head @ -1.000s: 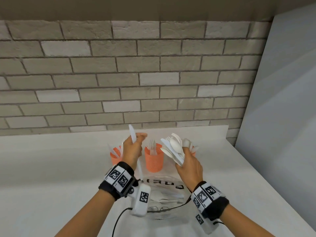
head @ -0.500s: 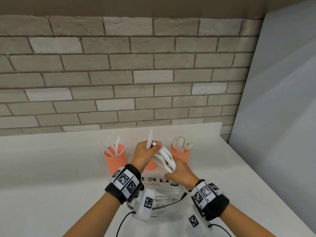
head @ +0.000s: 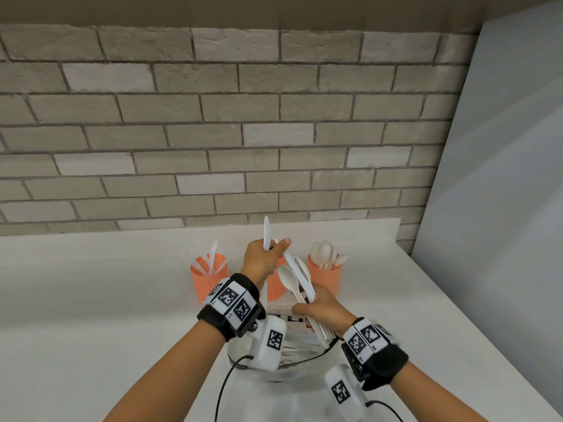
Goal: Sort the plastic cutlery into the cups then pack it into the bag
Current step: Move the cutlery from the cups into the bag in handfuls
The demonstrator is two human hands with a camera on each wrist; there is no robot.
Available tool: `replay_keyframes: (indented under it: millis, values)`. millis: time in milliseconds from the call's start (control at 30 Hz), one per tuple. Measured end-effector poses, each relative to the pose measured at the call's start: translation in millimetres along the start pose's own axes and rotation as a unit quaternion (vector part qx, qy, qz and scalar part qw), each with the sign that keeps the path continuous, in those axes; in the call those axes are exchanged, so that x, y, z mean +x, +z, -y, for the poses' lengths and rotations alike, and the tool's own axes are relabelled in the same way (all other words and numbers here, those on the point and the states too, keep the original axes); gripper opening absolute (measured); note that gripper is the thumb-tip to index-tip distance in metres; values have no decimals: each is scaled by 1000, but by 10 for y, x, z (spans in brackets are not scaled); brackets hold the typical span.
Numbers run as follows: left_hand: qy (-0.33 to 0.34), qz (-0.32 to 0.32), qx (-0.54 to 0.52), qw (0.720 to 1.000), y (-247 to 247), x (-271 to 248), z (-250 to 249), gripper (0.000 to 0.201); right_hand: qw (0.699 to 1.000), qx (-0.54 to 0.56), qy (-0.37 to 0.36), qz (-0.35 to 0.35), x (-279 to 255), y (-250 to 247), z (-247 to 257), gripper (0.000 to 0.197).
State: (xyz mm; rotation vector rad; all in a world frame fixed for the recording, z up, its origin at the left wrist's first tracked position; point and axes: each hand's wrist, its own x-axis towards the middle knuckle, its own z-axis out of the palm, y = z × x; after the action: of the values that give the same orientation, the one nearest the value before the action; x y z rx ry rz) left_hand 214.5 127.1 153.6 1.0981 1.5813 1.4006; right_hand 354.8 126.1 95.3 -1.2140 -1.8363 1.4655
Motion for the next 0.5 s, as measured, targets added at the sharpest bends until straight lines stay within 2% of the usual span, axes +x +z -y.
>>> replay_keyframes:
  millis: [100,200,300,500]
  values:
    - [-2,79,7,997,0,-89,-66,5,998,58,21,32,-4,-15,0,23]
    - [16,113,11,993,-45,-132,-98,12,987,127,48,81,-25,-39,2,23]
    - [41,99,-3,994,-48,-162,-102,11,980,155,66,110,-25,-50,25,36]
    - [71,56,-9,996,20,-107,-26,18,969,199,68,128,10,-29,36,44]
